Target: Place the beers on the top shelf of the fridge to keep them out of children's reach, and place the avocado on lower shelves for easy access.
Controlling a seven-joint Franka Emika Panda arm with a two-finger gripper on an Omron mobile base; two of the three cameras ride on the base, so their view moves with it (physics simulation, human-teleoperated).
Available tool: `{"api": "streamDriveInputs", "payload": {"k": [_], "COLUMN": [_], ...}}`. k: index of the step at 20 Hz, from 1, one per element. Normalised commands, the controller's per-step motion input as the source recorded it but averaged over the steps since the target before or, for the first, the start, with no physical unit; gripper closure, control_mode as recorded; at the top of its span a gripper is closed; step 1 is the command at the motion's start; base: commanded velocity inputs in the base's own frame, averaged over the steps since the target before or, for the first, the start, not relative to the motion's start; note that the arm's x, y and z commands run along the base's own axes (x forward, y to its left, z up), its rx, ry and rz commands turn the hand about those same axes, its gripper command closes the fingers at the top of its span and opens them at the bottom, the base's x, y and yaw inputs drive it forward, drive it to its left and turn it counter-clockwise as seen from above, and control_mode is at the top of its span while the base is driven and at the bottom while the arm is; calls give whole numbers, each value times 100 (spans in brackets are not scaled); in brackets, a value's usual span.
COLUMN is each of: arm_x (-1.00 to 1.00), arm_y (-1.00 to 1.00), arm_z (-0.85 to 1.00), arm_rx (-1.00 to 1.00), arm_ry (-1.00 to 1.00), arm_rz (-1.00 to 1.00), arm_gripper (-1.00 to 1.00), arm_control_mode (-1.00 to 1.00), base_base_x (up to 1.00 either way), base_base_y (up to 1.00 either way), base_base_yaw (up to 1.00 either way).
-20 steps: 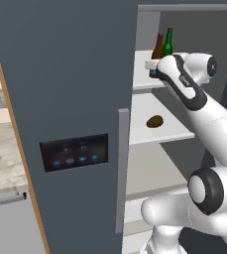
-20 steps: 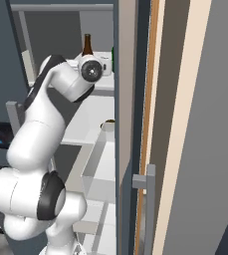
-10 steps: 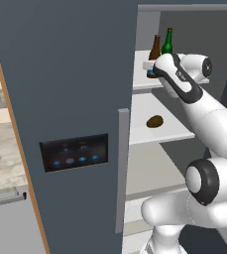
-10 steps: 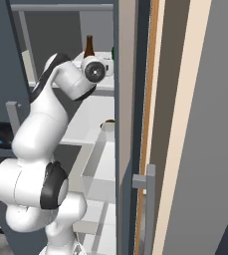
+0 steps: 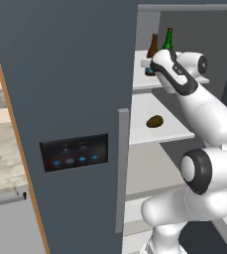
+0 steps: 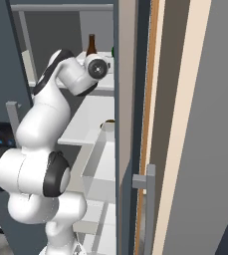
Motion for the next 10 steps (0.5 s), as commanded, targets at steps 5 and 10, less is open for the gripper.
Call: {"api": "streamDriveInputs", "payload": {"k": [5, 10], "arm_x": [9, 0], "arm_y": [0, 0], "arm_z": [-7, 0], "arm_rx": [-3, -2], "arm_ry": [-6, -8], "arm_rz": [0, 0], "arm_gripper": [-100, -100], "arm_control_mode": [-100, -100], "base_base_x": [0, 0], "base_base_y": [0, 0], "base_base_yaw": [0, 0]}}
